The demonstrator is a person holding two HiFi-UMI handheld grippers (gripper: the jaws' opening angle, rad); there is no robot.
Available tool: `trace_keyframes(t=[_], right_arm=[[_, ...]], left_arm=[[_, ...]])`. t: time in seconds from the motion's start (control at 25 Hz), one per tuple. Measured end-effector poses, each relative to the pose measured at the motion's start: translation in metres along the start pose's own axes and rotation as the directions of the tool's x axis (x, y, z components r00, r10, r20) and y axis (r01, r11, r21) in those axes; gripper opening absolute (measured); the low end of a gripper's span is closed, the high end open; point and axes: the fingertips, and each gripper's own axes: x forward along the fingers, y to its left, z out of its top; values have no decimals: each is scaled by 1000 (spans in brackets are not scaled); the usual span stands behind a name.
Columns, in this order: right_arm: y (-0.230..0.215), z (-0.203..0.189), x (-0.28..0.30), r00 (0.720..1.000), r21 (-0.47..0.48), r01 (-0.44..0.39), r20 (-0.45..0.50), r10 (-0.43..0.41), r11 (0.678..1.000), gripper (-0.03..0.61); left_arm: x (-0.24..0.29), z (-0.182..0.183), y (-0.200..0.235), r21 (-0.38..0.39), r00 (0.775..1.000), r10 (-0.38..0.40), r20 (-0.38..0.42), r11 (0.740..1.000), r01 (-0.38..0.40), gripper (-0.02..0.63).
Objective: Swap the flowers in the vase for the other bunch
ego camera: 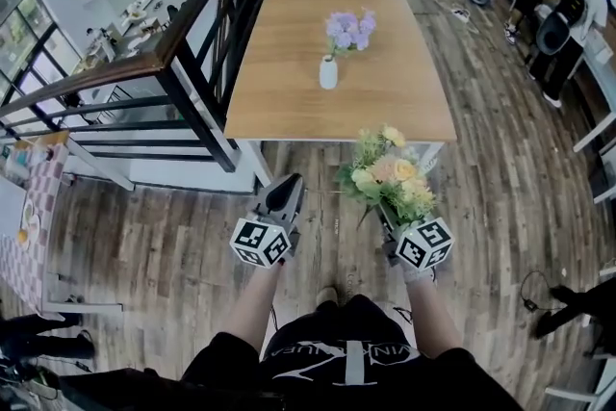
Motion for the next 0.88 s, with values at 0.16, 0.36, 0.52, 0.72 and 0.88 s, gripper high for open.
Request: trace_keyframes(t=[0.16,0.36,0.52,0.72,0.88], right_arm=[[-8,3,6,1000,2,6,0,-6,1000,58],[-23,11,19,1000,-1,4,5,-4,1000,58],[-40,20,36,1000,-1,-16,9,16,1000,58],[-66,27,60,1000,1,-26,-2,26,1000,58],[-90,32,81,1000,1,-26,-5,26,1000,58]], left_arm=[[2,-3,5,-13,1000,7,-5,1000,-7,26],[15,-2,16,-13,1000,13,-4,1000,-13,26],[40,5,26,-8,1000,20,2,1000,-20,26],[72,6,40,-12,1000,27,1,1000,-27,26],[100,7,58,-11,1000,29,2,1000,-29,26]])
